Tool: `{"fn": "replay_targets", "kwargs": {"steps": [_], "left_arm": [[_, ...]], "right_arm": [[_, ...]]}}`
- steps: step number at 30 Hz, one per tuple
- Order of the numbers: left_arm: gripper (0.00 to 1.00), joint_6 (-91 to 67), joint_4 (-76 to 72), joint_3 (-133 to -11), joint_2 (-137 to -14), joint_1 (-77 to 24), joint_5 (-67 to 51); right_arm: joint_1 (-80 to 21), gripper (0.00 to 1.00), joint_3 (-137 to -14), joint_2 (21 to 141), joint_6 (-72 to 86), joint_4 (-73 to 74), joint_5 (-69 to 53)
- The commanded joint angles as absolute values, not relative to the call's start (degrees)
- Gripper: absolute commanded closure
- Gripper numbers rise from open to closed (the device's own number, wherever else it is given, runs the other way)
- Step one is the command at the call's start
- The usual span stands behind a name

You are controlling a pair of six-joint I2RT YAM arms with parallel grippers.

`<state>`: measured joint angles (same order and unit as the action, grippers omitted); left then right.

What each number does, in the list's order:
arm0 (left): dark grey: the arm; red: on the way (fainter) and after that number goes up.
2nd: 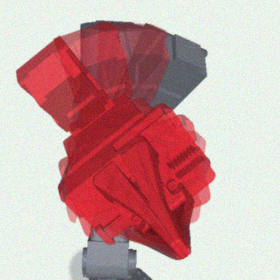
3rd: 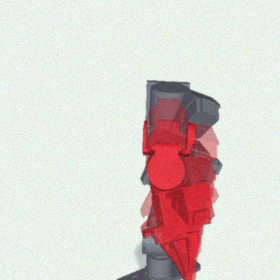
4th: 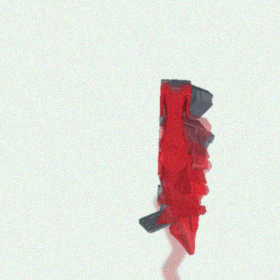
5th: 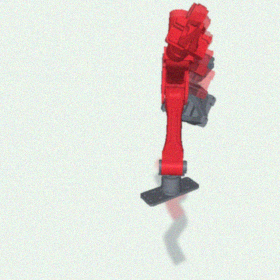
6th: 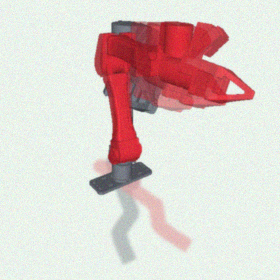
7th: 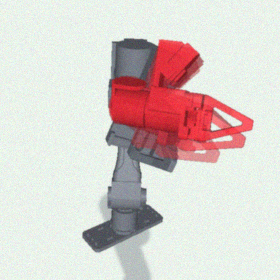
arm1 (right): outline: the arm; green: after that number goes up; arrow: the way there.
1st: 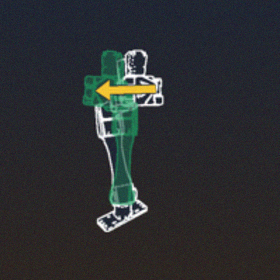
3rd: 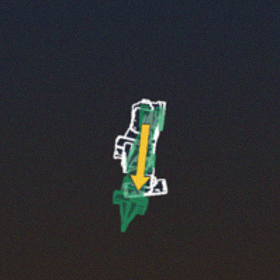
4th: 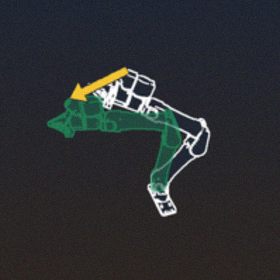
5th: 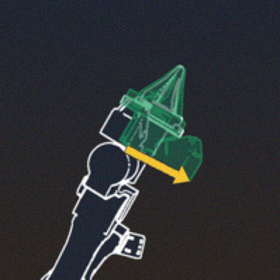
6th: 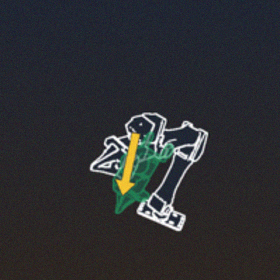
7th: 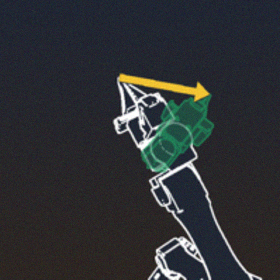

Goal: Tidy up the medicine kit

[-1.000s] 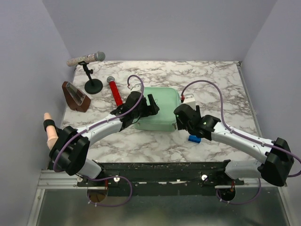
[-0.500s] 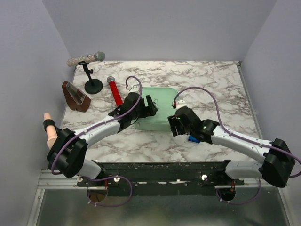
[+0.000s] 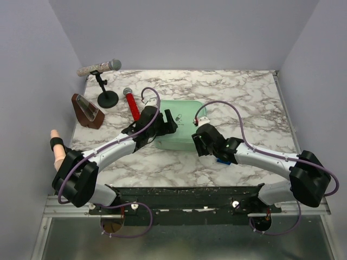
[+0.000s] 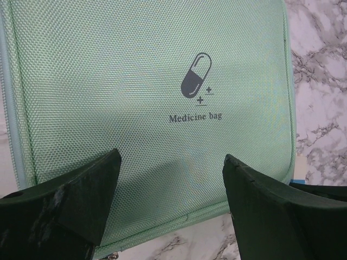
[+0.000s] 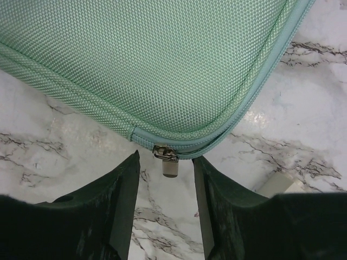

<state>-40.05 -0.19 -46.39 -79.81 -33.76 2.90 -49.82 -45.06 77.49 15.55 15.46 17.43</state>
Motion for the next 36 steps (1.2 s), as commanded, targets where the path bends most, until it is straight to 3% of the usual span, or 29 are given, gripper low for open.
{"fn": "replay_targets", "kwargs": {"steps": [1,10,20,30,36], "left_arm": [[0.1,-38.3,9.9,-45.4,-81.1,-32.0,5.1],[0.1,-38.5,10.1,-45.0,-80.2,-31.6,4.9],[0.1,-39.4,9.8,-44.6,-77.6,-31.4,3.6],[0.03,-49.3,9.4,-38.2,-66.1,-33.3,0.4],[0.01,-53.6,17.5,-35.0,-57.3,-34.0,4.1]], "right_arm": [[-49.3,0.48,-44.1,78.8,16.4,12.3,22.3],[-48.7,0.65,-43.6,78.0,16.0,11.9,24.4],[-48.7,0.99,-43.2,77.6,15.9,12.4,20.7],[-54.0,0.99,-45.7,78.0,19.0,14.8,17.6],[-58.6,0.99,-50.9,82.5,21.8,17.1,17.6]]}}
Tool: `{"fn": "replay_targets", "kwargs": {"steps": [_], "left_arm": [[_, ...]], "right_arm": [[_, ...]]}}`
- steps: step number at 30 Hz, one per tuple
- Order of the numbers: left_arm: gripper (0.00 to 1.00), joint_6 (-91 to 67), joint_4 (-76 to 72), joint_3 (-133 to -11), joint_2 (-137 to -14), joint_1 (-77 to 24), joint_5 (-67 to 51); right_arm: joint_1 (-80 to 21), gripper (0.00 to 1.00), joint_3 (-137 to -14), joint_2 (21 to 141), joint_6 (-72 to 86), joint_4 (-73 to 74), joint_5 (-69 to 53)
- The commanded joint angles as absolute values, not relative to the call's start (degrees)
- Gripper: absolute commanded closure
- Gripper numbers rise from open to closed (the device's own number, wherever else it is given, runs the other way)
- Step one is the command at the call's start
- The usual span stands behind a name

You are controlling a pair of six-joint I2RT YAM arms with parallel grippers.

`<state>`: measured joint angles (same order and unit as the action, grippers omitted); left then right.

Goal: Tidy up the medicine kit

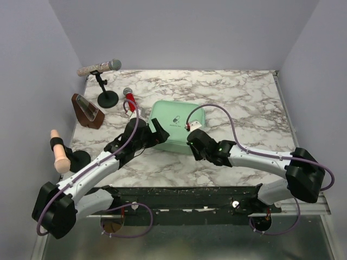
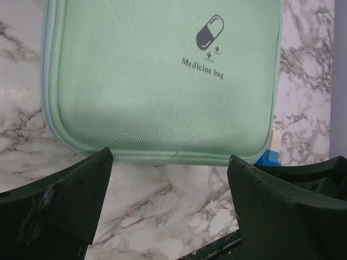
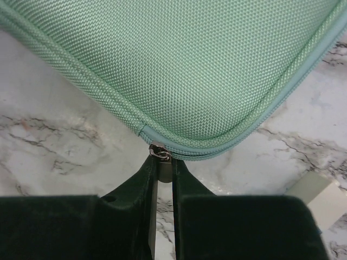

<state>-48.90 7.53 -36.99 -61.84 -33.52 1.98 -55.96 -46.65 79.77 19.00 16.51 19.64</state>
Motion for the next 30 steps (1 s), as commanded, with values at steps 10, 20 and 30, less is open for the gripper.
{"fn": "replay_targets", "kwargs": {"steps": [10,20,30], "left_arm": [[0.01,-59.6,20.8,-31.7,-52.1,-34.5,7.5],[0.01,-54.1,11.3,-38.8,-70.4,-34.2,8.8],[0.17,-50.1,5.9,-41.2,-74.8,-28.7,6.4]], "right_arm": [[-63.0,0.99,-56.8,87.6,22.9,18.8,17.1],[-63.7,0.99,-53.7,84.6,24.0,21.4,19.2],[-63.7,0.99,-46.9,79.4,25.7,21.9,20.7]]}}
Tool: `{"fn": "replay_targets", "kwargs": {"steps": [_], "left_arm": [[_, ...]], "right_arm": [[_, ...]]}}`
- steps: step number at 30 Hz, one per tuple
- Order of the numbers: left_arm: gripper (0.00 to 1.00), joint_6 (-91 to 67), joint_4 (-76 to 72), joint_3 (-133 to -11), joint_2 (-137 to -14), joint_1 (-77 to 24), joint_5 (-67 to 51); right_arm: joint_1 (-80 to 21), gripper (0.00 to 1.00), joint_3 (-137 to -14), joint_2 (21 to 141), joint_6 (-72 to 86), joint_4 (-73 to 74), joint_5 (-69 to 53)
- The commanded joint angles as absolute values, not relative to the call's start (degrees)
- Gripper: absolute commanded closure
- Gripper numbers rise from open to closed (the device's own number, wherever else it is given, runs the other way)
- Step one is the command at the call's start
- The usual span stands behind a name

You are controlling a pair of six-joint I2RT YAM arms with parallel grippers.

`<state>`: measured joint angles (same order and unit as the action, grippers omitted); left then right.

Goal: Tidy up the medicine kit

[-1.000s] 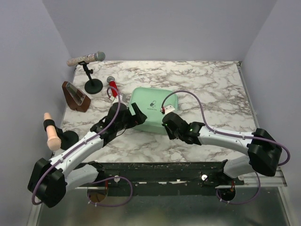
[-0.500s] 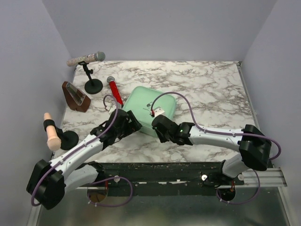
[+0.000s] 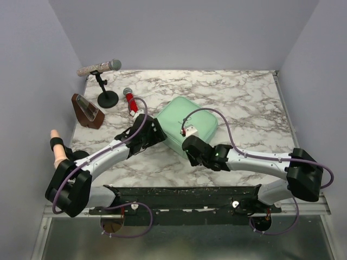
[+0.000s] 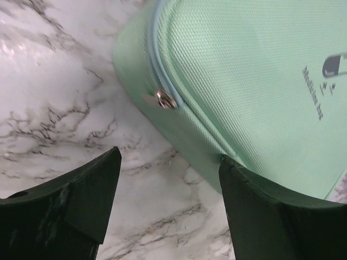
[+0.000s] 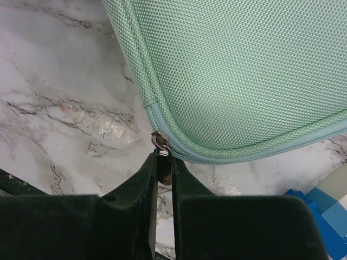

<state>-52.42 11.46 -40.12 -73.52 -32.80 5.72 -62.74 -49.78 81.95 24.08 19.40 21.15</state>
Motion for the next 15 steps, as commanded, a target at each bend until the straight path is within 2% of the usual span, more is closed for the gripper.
{"fn": "replay_targets", "kwargs": {"steps": [1,4,8,10,15], "left_arm": [[0.17,-49.5,5.5,-42.1,-75.7,-27.9,5.5],[0.15,-47.8,6.2,-46.5,-79.1,-26.7,3.9],[0.06,-48.2,9.5,-50.9,-79.6,-26.5,2.2],[0.01,-50.7,9.3,-49.6,-77.1,-27.2,1.5],[0.01,-55.1,4.2,-45.2,-74.4,-30.4,0.7]], "right_arm": [[-63.8,0.99,-46.2,79.0,25.8,21.7,20.6],[-63.7,0.99,-45.8,79.0,25.8,22.0,21.3],[-63.7,0.99,-47.3,80.0,24.7,22.2,22.1],[-63.7,0.99,-48.2,80.4,24.1,22.3,22.2],[-63.7,0.99,-50.0,81.9,23.2,22.1,22.6]]}}
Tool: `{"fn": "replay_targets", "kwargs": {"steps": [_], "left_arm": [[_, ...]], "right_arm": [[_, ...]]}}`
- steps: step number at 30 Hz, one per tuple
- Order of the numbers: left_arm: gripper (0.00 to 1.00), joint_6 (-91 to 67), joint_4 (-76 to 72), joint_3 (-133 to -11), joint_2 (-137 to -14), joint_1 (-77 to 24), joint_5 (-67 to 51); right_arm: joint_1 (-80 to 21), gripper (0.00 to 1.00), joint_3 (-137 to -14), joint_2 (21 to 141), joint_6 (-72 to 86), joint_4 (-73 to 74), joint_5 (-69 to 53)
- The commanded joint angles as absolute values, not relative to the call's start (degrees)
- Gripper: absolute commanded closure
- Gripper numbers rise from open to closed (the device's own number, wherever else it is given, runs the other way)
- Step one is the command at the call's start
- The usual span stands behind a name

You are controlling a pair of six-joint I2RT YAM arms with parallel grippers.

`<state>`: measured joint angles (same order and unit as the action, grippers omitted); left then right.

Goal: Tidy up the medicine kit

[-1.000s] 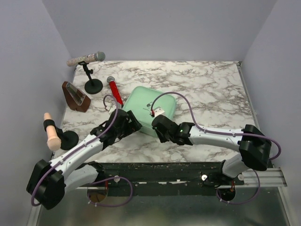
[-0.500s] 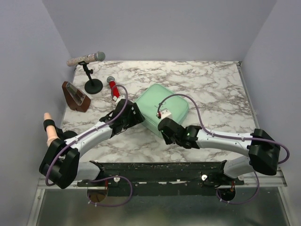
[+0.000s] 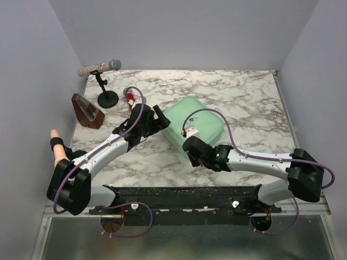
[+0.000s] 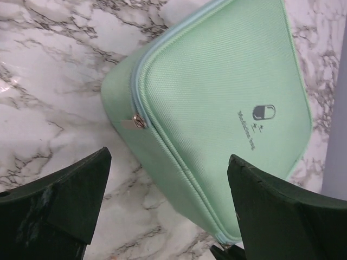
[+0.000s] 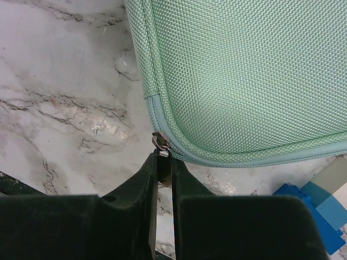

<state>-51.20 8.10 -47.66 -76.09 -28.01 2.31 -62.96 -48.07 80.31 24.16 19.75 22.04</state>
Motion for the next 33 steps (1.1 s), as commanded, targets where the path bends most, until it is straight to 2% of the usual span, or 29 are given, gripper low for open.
{"fn": "replay_targets", "kwargs": {"steps": [1,6,8,13,17,19,26,33], "left_arm": [[0.01,-55.3,3.6,-45.5,-75.5,-31.1,0.2],[0.02,-54.3,3.4,-48.9,-83.4,-34.0,0.1],[0.08,-53.6,3.4,-49.8,-86.3,-34.0,0.1],[0.37,-49.3,5.7,-54.1,-93.2,-33.3,0.8],[0.65,-47.4,6.7,-56.9,-97.1,-32.2,1.1],[0.73,-46.7,7.6,-58.2,-98.3,-31.9,1.4],[0.87,-45.2,8.8,-59.3,-100.1,-30.2,2.8],[1.0,-43.5,9.8,-60.2,-101.2,-27.6,1.8]], "right_arm": [[-63.6,0.99,-50.4,82.3,22.9,22.1,22.6],[-63.6,0.99,-51.9,83.3,22.0,22.4,23.1],[-63.6,0.99,-52.1,83.2,21.8,23.0,24.0],[-62.7,0.99,-50.9,81.3,22.7,25.6,26.1],[-61.3,0.99,-49.0,78.8,24.3,27.8,27.2],[-60.7,0.99,-47.9,77.8,25.0,28.5,27.3],[-59.6,0.99,-44.7,76.0,28.1,30.0,27.8],[-51.9,0.99,-42.5,74.7,34.0,31.6,26.0]]}}
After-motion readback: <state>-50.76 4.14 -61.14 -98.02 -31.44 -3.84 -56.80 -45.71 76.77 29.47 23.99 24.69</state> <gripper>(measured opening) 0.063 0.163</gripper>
